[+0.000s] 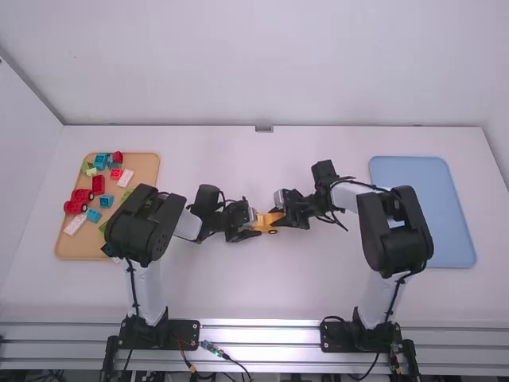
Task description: Assemble lego blocks to make yellow taxi
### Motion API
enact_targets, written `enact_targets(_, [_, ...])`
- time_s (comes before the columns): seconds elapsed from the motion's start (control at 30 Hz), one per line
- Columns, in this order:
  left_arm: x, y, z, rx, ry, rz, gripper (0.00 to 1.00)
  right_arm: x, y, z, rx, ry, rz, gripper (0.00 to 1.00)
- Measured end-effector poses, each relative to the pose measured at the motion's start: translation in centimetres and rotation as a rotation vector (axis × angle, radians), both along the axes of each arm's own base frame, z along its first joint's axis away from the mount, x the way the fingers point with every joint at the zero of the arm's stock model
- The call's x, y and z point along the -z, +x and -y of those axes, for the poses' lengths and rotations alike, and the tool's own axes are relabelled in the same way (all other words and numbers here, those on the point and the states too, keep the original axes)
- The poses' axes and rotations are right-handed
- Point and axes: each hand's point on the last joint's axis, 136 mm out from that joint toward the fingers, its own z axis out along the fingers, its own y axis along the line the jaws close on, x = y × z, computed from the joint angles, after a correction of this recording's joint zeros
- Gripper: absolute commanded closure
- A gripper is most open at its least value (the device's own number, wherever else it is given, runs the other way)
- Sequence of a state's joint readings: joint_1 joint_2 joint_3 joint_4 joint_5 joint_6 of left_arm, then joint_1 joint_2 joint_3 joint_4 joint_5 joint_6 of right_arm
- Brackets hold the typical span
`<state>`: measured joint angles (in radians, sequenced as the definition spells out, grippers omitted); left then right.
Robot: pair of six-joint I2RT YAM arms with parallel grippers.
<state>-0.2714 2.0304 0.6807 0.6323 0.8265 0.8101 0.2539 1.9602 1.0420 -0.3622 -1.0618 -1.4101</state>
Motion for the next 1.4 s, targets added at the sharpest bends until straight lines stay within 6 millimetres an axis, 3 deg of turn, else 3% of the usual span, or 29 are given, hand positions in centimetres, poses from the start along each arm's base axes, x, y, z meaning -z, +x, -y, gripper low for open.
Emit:
enact_targets(0.6, [-0.1, -0.7, 0.0, 0.0, -0.016, 0.052, 0.61, 1.6, 1.0, -1.3, 0.078, 0.004, 0.053, 1.0])
enact_targets(0.83, [0.1, -0.8, 0.1, 0.008, -0.012, 0.002, 0.64, 2.2, 0.1, -2.3, 0.074, -0.032, 0.005, 1.0])
enact_targets(1.2, [0.0, -0.4, 0.2, 0.009, -0.004, 0.0, 0.63, 2.0, 1.2, -2.5, 0.105, -0.028, 0.035, 1.0])
enact_targets(1.4, [0.0, -0.4, 0.1, 0.003, -0.006, 0.012, 0.62, 2.6, 0.5, -2.2, 0.11, -0.056, -0.025, 1.0])
